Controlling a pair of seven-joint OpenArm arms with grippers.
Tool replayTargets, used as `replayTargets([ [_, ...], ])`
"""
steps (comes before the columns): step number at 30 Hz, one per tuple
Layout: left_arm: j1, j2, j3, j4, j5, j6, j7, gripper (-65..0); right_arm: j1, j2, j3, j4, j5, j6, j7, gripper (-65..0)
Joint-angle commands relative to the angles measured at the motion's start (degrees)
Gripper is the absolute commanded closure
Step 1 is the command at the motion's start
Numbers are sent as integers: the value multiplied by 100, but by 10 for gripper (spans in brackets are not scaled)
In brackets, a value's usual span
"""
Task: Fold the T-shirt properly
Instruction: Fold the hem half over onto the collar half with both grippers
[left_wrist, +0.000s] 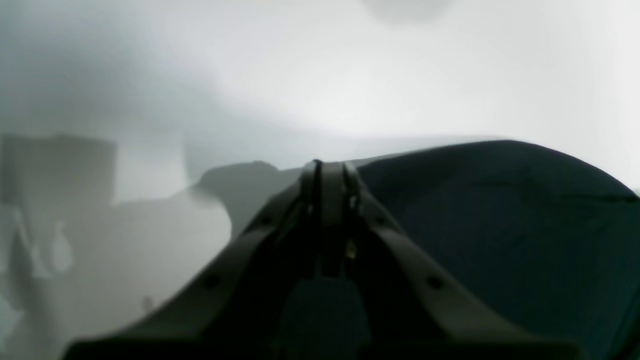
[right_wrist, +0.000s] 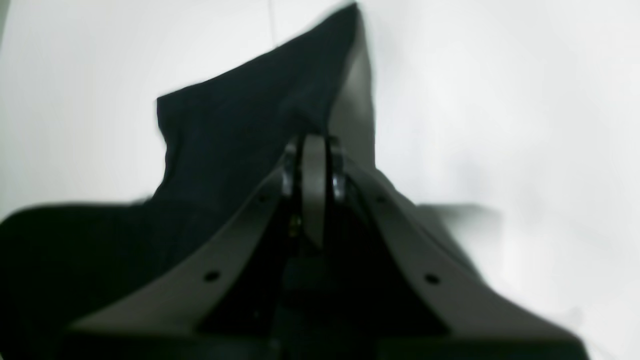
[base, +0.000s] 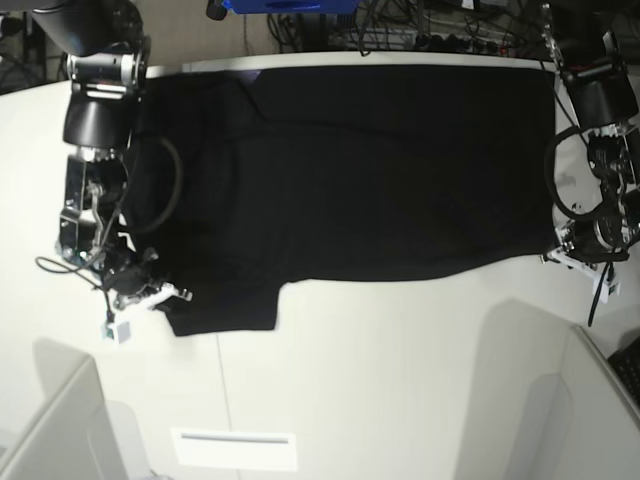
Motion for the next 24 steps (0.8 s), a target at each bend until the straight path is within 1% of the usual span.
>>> replayTargets([
  [1, 4, -204, -90, 183, -174, -33, -45, 0, 65, 67, 96, 299, 82, 36, 100, 0],
  [4, 259, -318, -266, 403, -350, -33, -53, 0, -278, 32, 509, 835, 82, 36, -50, 0],
  [6, 426, -432, -371, 526, -499, -33, -53, 0, -453, 23, 685, 1160, 82, 36, -278, 0],
  [10, 839, -652, -336, 877, -948, -33, -53, 0, -884, 23, 843, 1802, 82, 36, -604, 0],
  [14, 1279, -652, -362, 1053, -1167, -33, -62, 0, -1394, 23, 1037, 2312, 82, 36, -630, 0],
  [21, 2079, -652, -371, 1510, -1800, -33, -53, 0, -2229, 23, 1045, 3103, 82, 36, -621, 0],
  [24, 2387, -652, -371, 1721, -1888, -33, -71, 0, -2555, -4, 1054, 3411, 91, 36, -595, 0],
])
